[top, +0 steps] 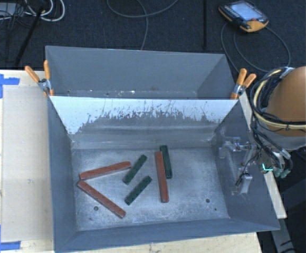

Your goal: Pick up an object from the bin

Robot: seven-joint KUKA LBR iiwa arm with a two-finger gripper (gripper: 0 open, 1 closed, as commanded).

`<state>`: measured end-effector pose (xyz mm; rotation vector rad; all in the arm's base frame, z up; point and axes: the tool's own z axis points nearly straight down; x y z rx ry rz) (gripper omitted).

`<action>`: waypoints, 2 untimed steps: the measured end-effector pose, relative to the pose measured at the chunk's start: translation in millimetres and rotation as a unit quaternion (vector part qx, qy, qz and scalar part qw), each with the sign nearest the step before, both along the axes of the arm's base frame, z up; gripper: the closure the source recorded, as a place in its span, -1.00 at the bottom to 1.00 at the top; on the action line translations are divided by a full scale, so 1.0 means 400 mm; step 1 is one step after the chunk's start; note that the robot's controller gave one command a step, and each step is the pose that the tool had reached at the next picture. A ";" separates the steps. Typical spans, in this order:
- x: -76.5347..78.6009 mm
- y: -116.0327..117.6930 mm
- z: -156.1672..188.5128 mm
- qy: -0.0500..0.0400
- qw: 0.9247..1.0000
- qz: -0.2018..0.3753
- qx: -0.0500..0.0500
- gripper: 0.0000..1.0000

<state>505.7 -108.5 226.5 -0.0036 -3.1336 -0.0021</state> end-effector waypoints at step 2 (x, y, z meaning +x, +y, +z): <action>-0.004 0.368 -0.119 -0.002 0.999 0.032 0.001 1.00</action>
Offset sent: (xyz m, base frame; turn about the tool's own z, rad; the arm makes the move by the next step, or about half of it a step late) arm -0.0008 0.1416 -0.0453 -0.0558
